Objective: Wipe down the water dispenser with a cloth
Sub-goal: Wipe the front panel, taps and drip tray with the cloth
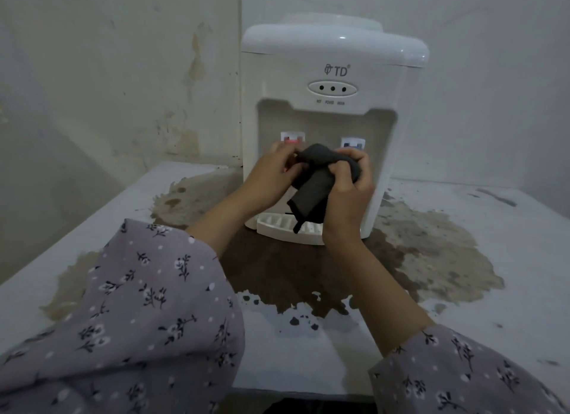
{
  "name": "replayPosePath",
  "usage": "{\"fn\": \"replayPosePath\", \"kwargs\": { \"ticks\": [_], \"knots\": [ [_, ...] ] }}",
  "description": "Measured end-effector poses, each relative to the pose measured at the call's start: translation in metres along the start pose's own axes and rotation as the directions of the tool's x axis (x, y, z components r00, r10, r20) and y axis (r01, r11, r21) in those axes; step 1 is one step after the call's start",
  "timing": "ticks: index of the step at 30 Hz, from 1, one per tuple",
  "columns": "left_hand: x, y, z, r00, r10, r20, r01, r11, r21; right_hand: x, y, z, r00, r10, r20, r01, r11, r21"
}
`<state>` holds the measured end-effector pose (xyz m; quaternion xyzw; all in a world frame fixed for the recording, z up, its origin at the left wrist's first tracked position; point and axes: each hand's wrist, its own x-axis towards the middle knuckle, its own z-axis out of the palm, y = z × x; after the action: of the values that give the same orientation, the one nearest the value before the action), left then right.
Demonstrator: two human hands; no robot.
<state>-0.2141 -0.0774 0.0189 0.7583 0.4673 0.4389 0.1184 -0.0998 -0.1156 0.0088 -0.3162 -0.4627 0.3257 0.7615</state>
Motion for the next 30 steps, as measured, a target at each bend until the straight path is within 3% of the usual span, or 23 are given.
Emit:
{"fn": "replayPosePath", "kwargs": {
  "ticks": [4,7,10,13,16,19,22,26,30],
  "knots": [
    [-0.003,-0.009,-0.012,0.982,-0.17,-0.082,0.172,0.985,0.022,-0.001,0.003,0.0,0.968,0.242,0.068,-0.233,0.965,-0.119],
    [-0.009,-0.015,-0.02,0.957,-0.28,-0.071,0.279,0.96,-0.027,-0.006,0.003,0.006,0.923,0.372,0.093,-0.374,0.928,-0.001],
    [-0.012,-0.023,-0.025,0.923,-0.376,-0.087,0.357,0.917,-0.18,-0.013,0.002,0.02,0.944,0.281,0.174,-0.298,0.951,0.081],
    [-0.011,-0.025,-0.031,0.888,-0.439,-0.138,0.361,0.85,-0.385,-0.015,0.007,0.041,0.958,0.091,0.273,-0.082,0.996,-0.045],
    [-0.006,-0.025,-0.038,0.895,-0.419,-0.151,0.34,0.862,-0.377,-0.009,0.014,0.067,0.929,0.018,0.369,0.059,0.979,-0.195],
    [-0.002,-0.022,-0.046,0.901,-0.404,-0.158,0.304,0.847,-0.436,-0.003,0.022,0.086,0.889,0.065,0.453,0.1,0.938,-0.332],
    [-0.004,-0.02,-0.051,0.925,-0.335,-0.181,0.246,0.888,-0.388,0.003,0.027,0.097,0.886,0.052,0.461,0.184,0.874,-0.451],
    [-0.008,-0.018,-0.046,0.943,-0.301,-0.142,0.213,0.874,-0.436,0.014,0.026,0.109,0.936,0.091,0.34,0.106,0.847,-0.52],
    [-0.006,-0.016,-0.041,0.936,-0.335,-0.11,0.236,0.827,-0.511,0.028,0.024,0.118,0.933,0.195,0.301,0.029,0.795,-0.606]
  ]
}}
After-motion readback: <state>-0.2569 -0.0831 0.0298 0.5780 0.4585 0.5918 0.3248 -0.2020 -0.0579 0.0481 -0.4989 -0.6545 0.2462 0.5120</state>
